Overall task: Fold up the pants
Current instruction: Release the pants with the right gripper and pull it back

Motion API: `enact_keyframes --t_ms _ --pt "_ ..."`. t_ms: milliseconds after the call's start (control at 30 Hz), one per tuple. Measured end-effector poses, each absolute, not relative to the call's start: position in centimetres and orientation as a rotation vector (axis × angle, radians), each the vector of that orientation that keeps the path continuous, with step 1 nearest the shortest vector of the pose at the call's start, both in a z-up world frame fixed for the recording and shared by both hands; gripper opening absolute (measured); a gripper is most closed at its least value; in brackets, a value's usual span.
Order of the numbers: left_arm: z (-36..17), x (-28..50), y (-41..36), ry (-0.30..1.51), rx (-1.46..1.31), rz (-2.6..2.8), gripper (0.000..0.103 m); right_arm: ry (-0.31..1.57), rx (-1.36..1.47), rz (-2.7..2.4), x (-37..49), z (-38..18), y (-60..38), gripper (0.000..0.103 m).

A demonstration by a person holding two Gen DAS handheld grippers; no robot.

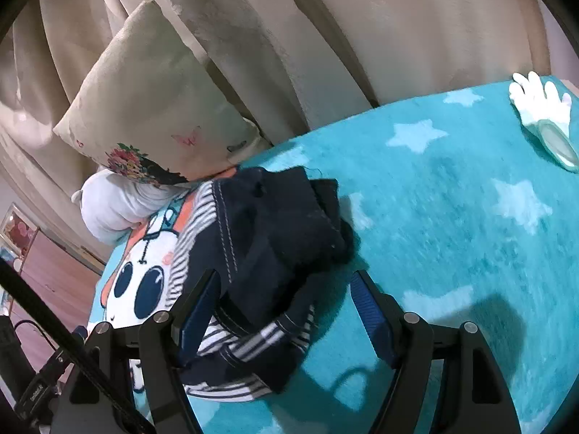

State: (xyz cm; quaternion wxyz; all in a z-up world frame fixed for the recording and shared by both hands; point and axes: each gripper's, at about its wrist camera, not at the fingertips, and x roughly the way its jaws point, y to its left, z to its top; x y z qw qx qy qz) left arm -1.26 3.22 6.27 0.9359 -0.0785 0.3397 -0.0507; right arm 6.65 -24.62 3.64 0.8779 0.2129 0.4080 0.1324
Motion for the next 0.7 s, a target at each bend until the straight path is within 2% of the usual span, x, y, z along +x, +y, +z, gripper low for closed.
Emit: enact_keyframes --t_ms 400,533,700 --pt "5.2 -0.7 1.0 0.689 -0.027 -0.022 0.072 0.812 0.383 0.224 4.1 3.8 -25.3 0.078" --pt "5.3 -1.1 0.0 0.647 0.046 0.043 0.072 0.800 0.300 0.153 2.2 3.9 -24.8 0.078" --pt "6.1 -2.3 -1.0 0.564 0.109 0.102 0.078 0.778 0.215 0.115 -0.2 4.1 -23.2 0.078"
